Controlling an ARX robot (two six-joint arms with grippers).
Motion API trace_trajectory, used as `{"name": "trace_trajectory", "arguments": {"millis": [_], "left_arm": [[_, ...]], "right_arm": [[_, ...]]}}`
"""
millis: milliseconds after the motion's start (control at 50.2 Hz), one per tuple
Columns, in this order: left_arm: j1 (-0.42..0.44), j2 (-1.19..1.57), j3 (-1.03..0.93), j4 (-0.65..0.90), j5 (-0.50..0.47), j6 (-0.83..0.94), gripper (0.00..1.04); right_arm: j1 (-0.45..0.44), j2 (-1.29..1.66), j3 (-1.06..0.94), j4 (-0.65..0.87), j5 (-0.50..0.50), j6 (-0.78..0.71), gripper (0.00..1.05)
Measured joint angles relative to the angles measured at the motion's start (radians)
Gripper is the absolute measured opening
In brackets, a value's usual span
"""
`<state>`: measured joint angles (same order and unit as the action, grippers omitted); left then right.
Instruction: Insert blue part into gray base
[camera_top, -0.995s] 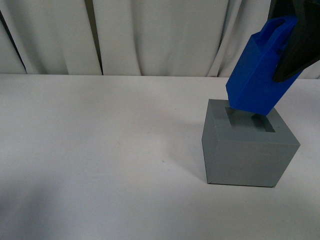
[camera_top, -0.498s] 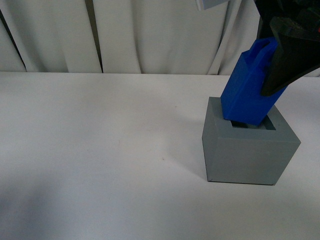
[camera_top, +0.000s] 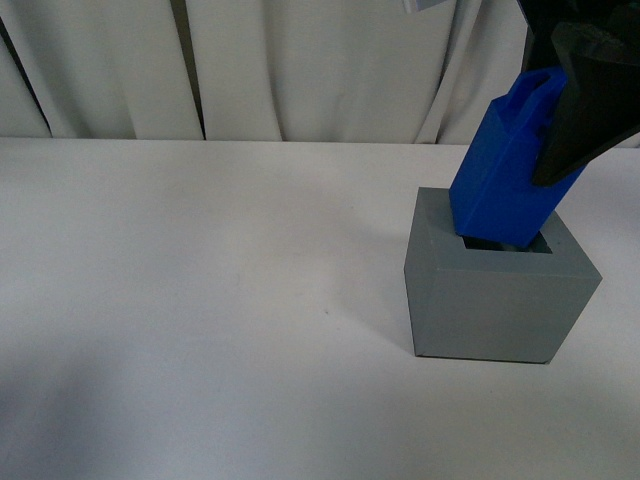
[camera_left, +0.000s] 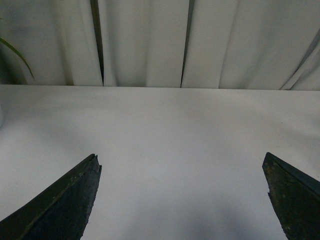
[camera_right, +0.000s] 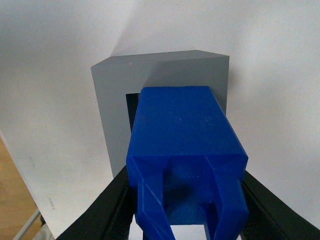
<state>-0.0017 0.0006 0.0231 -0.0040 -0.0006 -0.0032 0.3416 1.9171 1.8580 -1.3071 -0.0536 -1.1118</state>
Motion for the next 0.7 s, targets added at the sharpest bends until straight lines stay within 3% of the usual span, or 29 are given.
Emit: {"name": "trace_trajectory", "arguments": {"millis": [697], "left_arm": [[0.0,0.0,0.0,0.0,0.0,0.0,0.99]], "right_arm": [[0.007,0.014,0.034,-0.065,0.009,-0.062,0.47]]}}
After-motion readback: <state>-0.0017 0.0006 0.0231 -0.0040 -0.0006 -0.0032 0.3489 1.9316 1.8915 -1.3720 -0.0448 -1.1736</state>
